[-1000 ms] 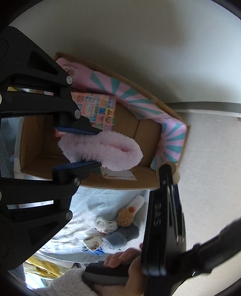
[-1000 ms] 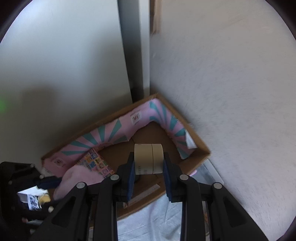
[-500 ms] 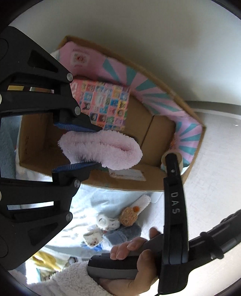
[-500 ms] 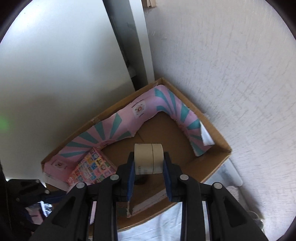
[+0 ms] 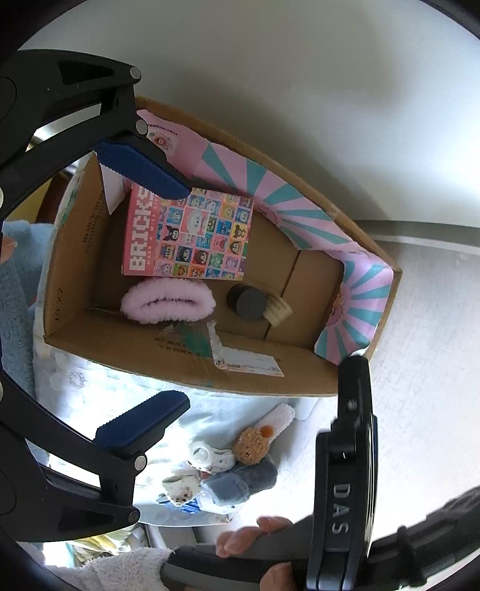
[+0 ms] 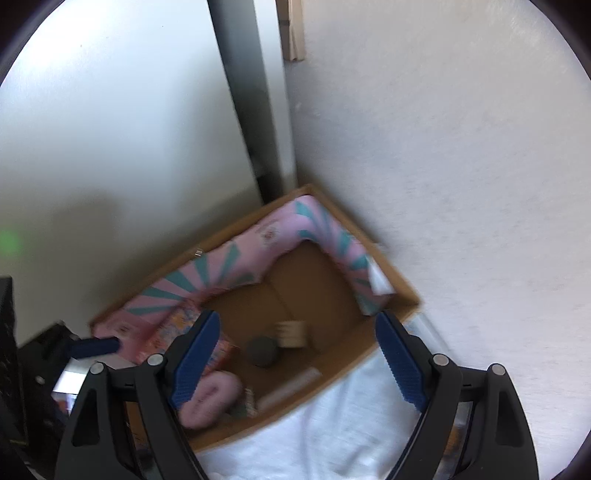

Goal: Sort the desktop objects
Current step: 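Carry the sock and tape roll into the cardboard box and release both, then move both tools back toward the grey slipper and blue packet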

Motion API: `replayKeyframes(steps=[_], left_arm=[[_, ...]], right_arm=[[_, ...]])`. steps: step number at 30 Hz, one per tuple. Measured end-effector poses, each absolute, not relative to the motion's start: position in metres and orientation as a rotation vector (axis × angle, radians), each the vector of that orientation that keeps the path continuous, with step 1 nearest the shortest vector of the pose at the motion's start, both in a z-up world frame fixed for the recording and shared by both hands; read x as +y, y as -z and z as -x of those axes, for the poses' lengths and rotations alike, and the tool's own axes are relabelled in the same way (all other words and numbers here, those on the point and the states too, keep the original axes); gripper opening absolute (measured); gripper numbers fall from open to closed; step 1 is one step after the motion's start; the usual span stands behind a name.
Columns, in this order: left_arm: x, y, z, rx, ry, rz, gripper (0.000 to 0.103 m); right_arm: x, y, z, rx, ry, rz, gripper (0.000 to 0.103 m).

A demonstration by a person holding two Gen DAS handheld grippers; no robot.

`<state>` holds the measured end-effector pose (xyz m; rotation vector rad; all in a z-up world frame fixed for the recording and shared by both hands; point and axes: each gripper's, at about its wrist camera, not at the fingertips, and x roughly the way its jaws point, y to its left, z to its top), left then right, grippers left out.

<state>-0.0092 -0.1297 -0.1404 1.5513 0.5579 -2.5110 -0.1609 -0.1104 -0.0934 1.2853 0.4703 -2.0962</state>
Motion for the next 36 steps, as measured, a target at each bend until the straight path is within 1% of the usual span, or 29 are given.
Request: replayKeyframes(steps=[4, 10, 14, 18, 21, 23, 27, 30, 36], left_arm=[[-0.132, 0.132, 0.005, 0.553, 2.527, -1.529, 0.103], [-0.133, 0.109, 0.000, 0.463, 2.563, -1.492, 0.103], [-0.132, 0.096, -0.003, 0.497, 2.606, -1.477, 0.103], [-0.126, 0.086, -0.002, 0.448, 2.636, -1.428, 0.103], [-0.122, 0.076, -0.001, 0.474, 2.687, -1.396, 0.103], [-0.117, 0.071, 0.004, 0.478, 2.705, -1.402, 0.103], [-0.105, 0.063, 0.016, 0.478, 2.751, -1.408, 0.103], [-0.096, 0.059, 0.025, 0.487, 2.771, -1.423, 0.103], [-0.065, 0.044, 0.043, 0.393, 2.841, -1.428, 0.103]], right_arm=[[-0.094, 0.079, 0.158, 0.409, 2.145, -1.271, 0.083], [-0.072, 0.061, 0.145, 0.427, 2.251, -1.239, 0.083], [-0.058, 0.046, 0.129, 0.446, 2.326, -1.192, 0.083], [-0.043, 0.035, 0.115, 0.411, 2.331, -1.188, 0.083], [-0.027, 0.026, 0.106, 0.402, 2.336, -1.203, 0.083], [-0.014, 0.020, 0.100, 0.398, 2.347, -1.210, 0.083], [0.020, 0.005, 0.089, 0.326, 2.377, -1.216, 0.083], [0.047, -0.002, 0.081, 0.333, 2.441, -1.220, 0.083], [0.115, -0.013, 0.068, 0.282, 2.574, -1.252, 0.083]])
